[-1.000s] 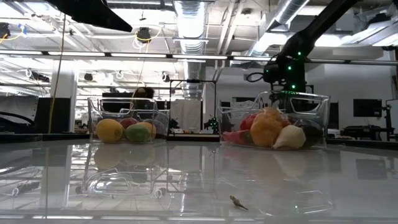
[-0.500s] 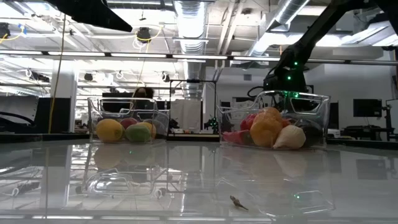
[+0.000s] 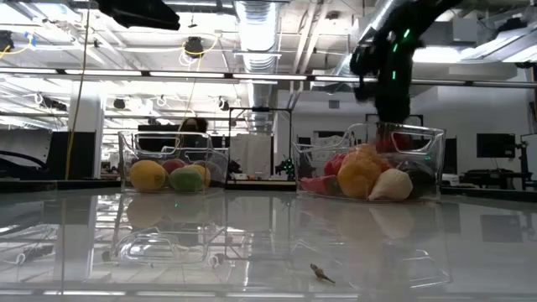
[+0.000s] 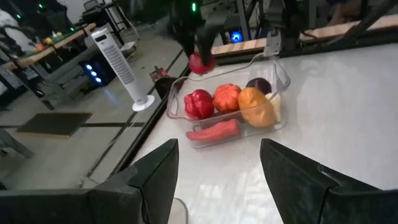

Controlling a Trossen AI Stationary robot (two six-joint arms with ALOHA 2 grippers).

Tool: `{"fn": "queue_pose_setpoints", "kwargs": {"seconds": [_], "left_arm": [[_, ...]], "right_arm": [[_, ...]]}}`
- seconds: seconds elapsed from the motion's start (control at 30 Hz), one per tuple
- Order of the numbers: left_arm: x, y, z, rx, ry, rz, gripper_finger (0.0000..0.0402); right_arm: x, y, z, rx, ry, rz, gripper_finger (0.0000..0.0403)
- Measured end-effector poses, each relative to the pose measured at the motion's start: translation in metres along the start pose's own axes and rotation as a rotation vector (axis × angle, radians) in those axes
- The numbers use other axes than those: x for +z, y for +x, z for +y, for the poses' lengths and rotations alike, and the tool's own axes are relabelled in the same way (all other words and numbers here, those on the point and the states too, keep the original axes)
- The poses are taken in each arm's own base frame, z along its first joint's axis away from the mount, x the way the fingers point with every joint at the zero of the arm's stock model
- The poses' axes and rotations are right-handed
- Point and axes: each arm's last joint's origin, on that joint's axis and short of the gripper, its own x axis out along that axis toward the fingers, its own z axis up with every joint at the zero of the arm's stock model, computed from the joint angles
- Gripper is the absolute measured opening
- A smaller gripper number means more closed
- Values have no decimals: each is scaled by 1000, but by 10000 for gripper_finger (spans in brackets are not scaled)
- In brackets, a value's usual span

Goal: Sort produce into baskets
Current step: Put the tomato into the left transparent bin, then return to home position

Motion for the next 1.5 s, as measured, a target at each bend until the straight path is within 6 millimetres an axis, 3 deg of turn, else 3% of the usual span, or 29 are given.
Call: {"fn": "queue_pose_setpoints", "kwargs": {"seconds": [0.17, 0.3, 0.43, 0.53, 0.63, 0.73, 1.07, 1.2, 1.27, 1.37, 1.5], "left_arm": [[1, 0, -1, -20, -52, -6, 214], [-2, 4, -6, -74, -123, -91, 214], [-24, 12, -18, -190, -229, -240, 214], [-38, 10, -21, -217, -307, -257, 214], [-27, -7, -16, -262, -390, -347, 214], [-25, -21, -11, -243, -403, -369, 214], [-30, -30, -7, -121, -428, -324, 214], [-31, -29, -7, -121, -427, -318, 214], [-32, -29, -7, -123, -433, -310, 214], [-35, -28, -8, -125, -428, -282, 214], [-38, -28, -10, -130, -410, -267, 214]], "right_arm": [[-6, -50, 23, 184, -55, -310, 310], [6, -66, 53, 261, -95, -489, 310], [29, -65, 101, 347, -217, -641, 310], [48, -58, 140, 414, -290, -771, 310], [65, -46, 173, 406, -329, -890, 310], [82, -31, 192, 360, -329, -972, 311], [162, 9, 220, 309, -379, -1067, 313], [189, 29, 225, 310, -410, -1018, 338], [197, 35, 224, 330, -440, -960, 361], [204, 29, 223, 330, -459, -907, 391], [197, 16, 216, 315, -486, -880, 381]]}}
